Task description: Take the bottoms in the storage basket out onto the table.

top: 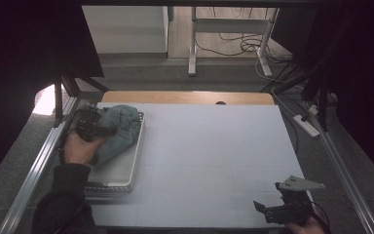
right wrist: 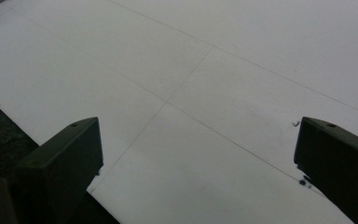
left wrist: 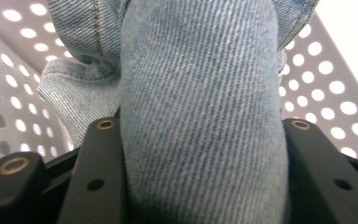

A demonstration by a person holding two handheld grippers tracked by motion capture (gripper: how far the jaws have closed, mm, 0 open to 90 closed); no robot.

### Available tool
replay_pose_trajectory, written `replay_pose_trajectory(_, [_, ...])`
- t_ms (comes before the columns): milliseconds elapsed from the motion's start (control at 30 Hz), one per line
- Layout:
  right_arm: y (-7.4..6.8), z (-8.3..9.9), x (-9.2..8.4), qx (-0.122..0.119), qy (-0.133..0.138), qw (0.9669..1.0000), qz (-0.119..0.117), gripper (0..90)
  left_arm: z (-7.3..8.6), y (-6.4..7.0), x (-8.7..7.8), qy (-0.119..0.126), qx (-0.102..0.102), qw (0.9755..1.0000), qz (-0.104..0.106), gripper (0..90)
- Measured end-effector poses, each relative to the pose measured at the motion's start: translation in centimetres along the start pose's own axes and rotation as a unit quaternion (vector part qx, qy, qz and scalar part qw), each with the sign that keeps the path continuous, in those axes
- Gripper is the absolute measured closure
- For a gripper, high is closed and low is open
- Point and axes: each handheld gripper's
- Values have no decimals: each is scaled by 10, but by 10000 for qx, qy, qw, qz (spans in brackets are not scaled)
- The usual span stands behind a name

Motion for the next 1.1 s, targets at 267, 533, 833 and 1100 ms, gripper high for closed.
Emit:
replay_pose_trajectory(267, [0,0,0,-5,15,10000,-10,15,-5,7,-20,238,170,9995,-80,541])
replay_pose_trajectory(533, [0,0,0,3,30,10000,-21,15,-9,10,-37,456,212,9987,-40,539])
replay_pose_trajectory(833, [0,0,-1,2,35,10000,-29,15,-14,17,-56,712,261,9971,-6,539])
replay_pose_trajectory(1100, [0,0,0,10,31,10000,-34,15,-16,18,-70,985,184,9947,239,538])
Point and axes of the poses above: each handheld gripper's, and its own axes: x roughly forward along the jaws, z roughly out of its underside, y roughly to its right, and after that the axes turned 3 degrees about x, right-handed
